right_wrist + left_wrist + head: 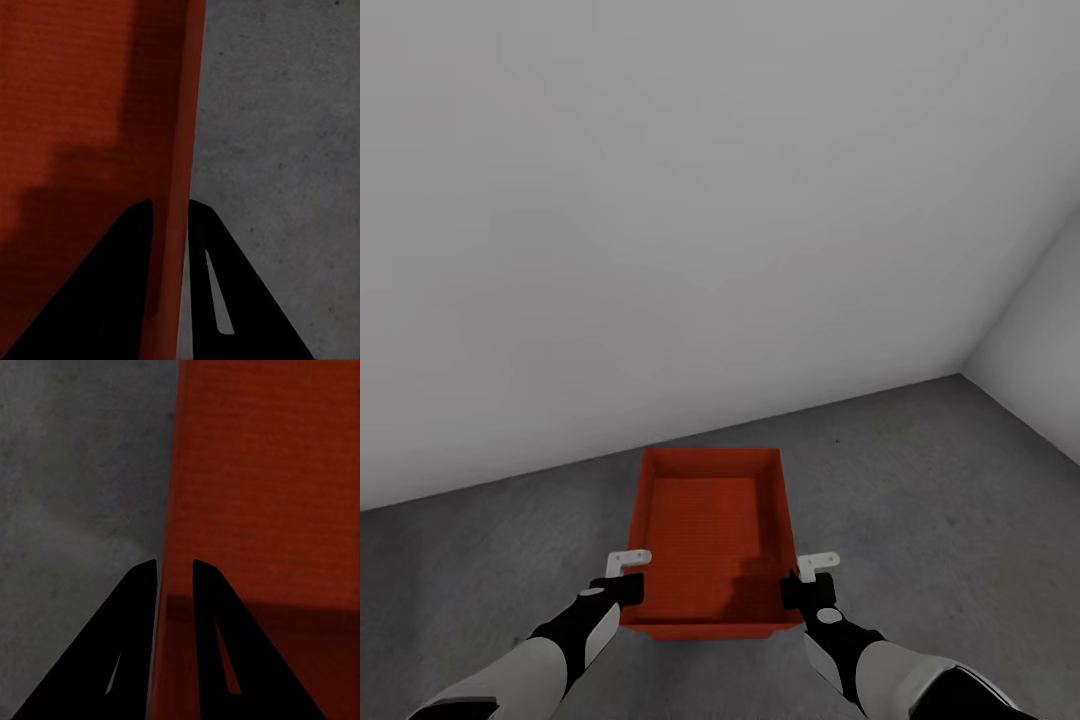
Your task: Move the two storage containers from the living room to the garage. In the garage, place one container on the floor and stack the other container on top of it (either order is fine).
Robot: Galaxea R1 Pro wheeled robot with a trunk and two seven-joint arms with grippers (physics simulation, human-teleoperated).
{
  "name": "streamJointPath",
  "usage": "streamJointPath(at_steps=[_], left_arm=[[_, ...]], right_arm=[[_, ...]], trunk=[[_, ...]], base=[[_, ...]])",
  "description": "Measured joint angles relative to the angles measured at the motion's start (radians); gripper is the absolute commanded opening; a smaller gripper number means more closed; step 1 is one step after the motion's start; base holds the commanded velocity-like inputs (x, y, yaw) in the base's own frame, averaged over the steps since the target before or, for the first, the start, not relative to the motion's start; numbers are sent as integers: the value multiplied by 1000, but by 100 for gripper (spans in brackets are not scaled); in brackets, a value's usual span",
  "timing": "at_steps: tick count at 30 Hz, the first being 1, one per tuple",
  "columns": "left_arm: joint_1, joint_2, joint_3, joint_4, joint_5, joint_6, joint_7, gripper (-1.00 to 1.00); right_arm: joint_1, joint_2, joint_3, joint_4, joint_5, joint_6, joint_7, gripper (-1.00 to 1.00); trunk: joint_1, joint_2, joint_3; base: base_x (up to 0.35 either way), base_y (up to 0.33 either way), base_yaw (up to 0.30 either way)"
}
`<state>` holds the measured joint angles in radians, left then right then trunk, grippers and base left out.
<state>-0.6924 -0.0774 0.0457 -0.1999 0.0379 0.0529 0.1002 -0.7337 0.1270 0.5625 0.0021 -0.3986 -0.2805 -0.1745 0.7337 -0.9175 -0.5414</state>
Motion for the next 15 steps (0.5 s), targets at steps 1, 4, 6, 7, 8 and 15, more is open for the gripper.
streamJointPath(at_steps=[1, 4, 6, 7, 8, 15], left_arm=[[0, 0, 0, 0, 0, 0, 0, -100], [0, 0, -1, -1, 0, 1, 1, -100], [0, 0, 0, -1, 0, 1, 1, -100], [0, 0, 0, -1, 0, 1, 0, -100], [0, 0, 0, 0, 0, 0, -1, -100], [0, 1, -1, 5, 4, -5, -1, -100]], right_arm=[[0, 0, 0, 0, 0, 0, 0, -100], [0, 0, -1, 0, 0, 0, 0, -100], [0, 0, 0, 0, 0, 0, 0, -100], [0, 0, 0, 0, -1, 0, 1, -100], [0, 0, 0, 0, -1, 0, 1, -100], [0, 0, 2, 0, 0, 0, 0, -100]], trunk=[[0, 0, 0], [0, 0, 0], [0, 0, 0], [0, 0, 0], [0, 0, 0], [0, 0, 0]], base=[[0, 0, 0], [0, 0, 0], [0, 0, 0], [0, 0, 0], [5, 0, 0], [102, 0, 0]])
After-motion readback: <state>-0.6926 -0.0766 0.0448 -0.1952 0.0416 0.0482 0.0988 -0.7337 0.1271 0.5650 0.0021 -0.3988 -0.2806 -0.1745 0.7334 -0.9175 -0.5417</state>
